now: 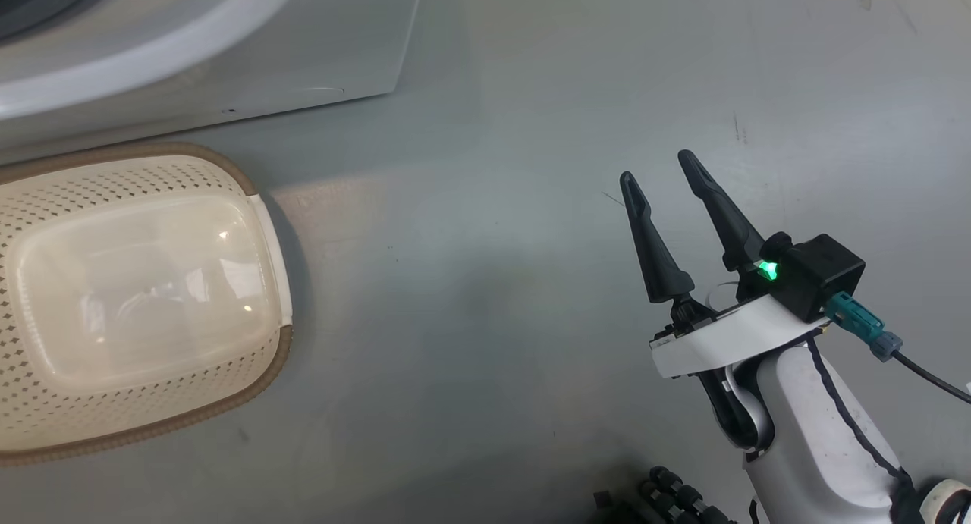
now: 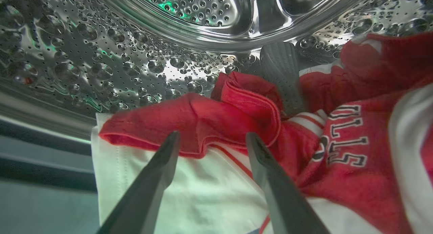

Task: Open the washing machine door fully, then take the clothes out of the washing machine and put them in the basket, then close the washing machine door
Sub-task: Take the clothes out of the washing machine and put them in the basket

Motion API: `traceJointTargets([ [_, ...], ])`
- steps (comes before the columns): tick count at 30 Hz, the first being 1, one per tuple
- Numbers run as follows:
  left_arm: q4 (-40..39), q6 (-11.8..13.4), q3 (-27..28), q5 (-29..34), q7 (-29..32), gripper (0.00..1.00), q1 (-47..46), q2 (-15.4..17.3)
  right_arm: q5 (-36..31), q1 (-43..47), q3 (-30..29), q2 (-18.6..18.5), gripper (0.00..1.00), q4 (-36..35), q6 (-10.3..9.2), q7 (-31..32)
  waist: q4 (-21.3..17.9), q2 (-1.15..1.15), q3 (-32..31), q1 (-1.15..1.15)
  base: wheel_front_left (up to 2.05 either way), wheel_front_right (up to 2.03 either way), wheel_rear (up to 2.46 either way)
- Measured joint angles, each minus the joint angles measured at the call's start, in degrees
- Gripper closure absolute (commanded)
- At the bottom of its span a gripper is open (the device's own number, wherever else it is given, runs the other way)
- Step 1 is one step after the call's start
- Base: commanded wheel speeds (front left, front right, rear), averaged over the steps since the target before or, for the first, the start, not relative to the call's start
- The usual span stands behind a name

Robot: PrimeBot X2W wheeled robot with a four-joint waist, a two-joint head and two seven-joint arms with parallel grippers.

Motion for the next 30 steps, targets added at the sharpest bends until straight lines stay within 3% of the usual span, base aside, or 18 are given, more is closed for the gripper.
traceJointTargets([
  [10,1.0,0.2,-0.1,0.9,1.1,0.00,-5.2,2.0,0.0,-1.0,-0.2,0.1,0.00,-0.6,0.00,0.0,-0.9,0.00,3.4,0.00,0.00,0.00,0.00],
  [30,6.7,0.9,-0.4,2.2,1.1,0.00,-9.2,2.9,0.0,-2.1,0.3,0.1,0.00,-0.8,0.00,0.0,-1.6,0.00,6.1,0.00,0.00,0.00,0.00],
])
